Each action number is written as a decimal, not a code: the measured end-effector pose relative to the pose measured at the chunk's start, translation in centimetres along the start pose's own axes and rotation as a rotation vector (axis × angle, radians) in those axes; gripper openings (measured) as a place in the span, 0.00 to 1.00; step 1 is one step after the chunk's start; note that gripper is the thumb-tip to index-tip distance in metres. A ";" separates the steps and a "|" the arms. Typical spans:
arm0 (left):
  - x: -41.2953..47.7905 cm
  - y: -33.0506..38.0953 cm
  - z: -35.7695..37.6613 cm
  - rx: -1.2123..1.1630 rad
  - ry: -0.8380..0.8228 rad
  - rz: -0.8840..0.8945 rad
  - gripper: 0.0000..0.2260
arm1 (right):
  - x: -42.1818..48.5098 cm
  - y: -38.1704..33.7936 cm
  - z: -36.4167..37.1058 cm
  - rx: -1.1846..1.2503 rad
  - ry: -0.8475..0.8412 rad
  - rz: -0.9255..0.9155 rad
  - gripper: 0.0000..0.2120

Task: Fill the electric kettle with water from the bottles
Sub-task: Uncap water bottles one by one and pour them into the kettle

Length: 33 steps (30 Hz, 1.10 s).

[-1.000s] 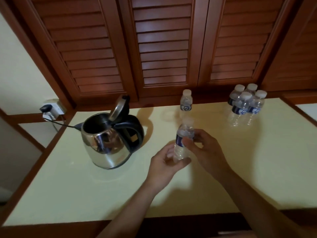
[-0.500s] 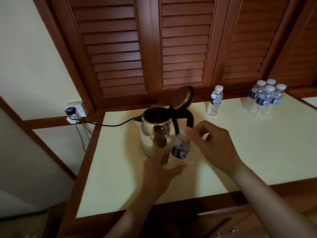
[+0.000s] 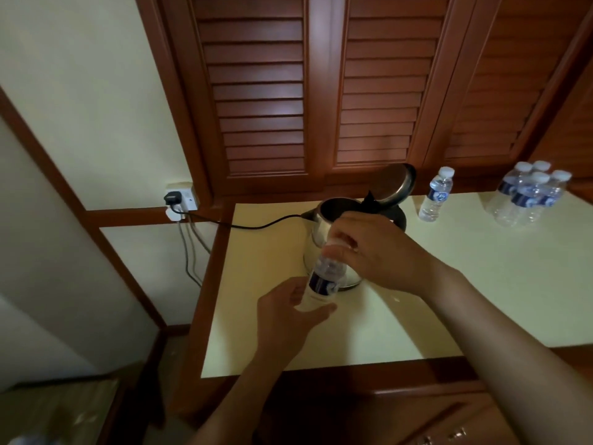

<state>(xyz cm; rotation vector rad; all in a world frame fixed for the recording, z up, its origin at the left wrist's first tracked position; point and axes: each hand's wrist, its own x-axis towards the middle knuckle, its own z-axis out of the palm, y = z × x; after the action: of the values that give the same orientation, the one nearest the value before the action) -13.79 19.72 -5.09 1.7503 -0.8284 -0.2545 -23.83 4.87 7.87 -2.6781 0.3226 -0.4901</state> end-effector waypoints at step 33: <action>-0.3 0.1 1.8 -0.177 0.094 -0.145 0.21 | -7.1 12.0 5.4 0.133 0.135 0.284 0.09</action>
<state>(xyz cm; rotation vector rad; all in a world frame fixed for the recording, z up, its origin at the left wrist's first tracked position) -15.08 18.56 -5.66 1.6444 -0.5939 -0.3293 -30.06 -1.94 -3.84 -2.4240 0.6740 -0.5822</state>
